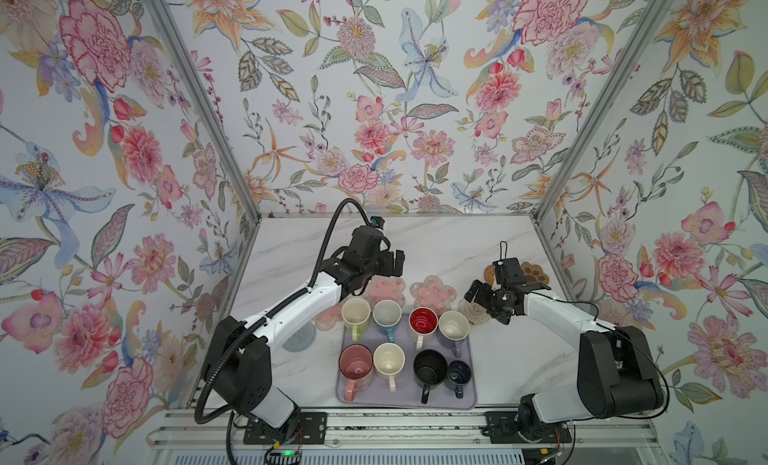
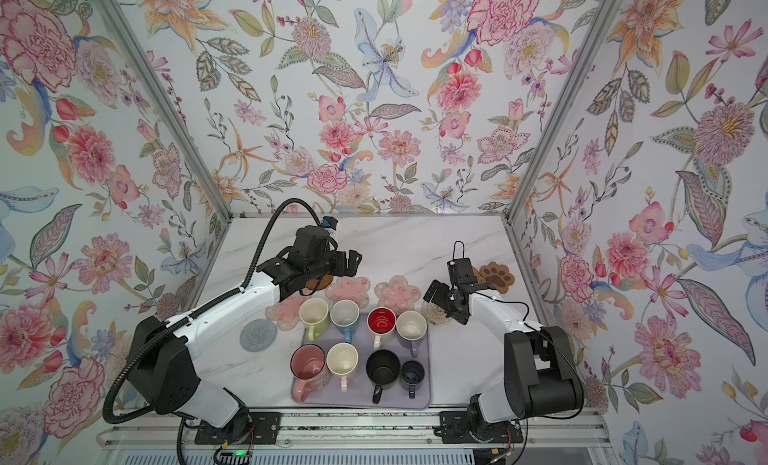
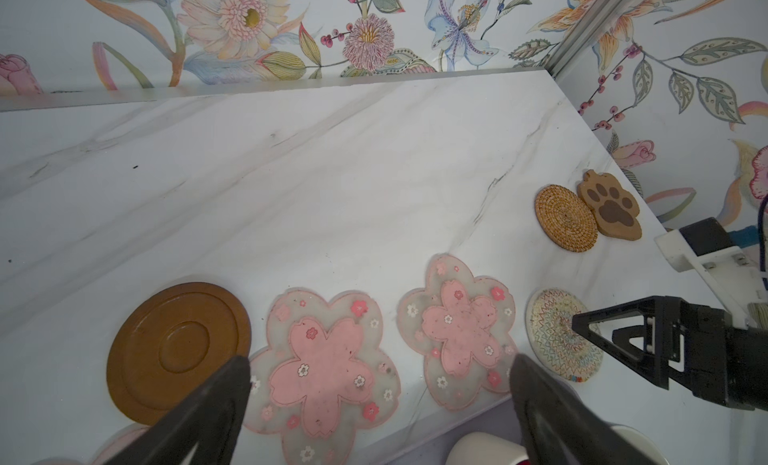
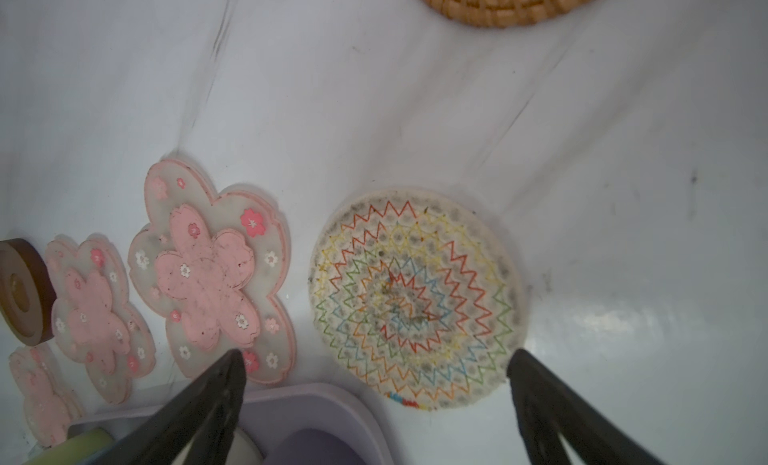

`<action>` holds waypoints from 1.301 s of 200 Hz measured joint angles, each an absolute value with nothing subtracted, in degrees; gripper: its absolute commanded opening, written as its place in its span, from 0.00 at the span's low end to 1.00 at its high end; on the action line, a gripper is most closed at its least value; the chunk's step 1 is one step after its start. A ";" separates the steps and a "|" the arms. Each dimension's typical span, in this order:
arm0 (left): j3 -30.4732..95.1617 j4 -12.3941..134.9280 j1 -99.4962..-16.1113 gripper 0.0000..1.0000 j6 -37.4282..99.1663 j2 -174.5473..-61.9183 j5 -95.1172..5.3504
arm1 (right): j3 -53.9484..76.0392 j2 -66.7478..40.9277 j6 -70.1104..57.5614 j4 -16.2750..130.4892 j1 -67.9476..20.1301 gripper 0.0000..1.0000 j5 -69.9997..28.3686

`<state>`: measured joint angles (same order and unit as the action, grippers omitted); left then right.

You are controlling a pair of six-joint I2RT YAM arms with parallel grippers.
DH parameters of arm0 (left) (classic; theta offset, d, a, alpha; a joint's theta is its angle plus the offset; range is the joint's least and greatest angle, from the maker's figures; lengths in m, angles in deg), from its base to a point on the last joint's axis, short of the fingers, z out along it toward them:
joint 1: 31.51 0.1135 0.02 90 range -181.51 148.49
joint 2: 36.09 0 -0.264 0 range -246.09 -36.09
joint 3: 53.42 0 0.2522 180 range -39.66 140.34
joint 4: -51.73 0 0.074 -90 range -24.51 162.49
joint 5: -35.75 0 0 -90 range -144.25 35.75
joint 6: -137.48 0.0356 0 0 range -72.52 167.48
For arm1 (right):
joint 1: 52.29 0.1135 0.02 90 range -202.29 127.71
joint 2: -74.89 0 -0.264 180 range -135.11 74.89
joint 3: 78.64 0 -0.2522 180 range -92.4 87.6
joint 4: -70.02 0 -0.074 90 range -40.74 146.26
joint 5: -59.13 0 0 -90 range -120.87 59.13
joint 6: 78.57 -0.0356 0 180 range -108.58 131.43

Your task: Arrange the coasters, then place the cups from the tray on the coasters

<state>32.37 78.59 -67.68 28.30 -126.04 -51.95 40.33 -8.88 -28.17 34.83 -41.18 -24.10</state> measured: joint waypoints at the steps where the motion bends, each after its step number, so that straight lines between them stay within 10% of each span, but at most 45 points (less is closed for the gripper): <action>1: 32.35 78.52 -67.70 0.99 28.27 -126.04 -51.95 | 40.35 -8.88 -28.21 34.91 -41.16 0.99 -24.08; 260: 20.20 70.35 -68.29 0.99 26.59 -117.32 -55.80 | 20.81 -32.61 -26.33 43.15 -38.93 0.99 -30.77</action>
<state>20.20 70.35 -68.29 26.59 -117.32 -55.80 20.81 -32.61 -26.33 43.15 -38.93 -30.77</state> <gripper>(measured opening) 0.989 0.992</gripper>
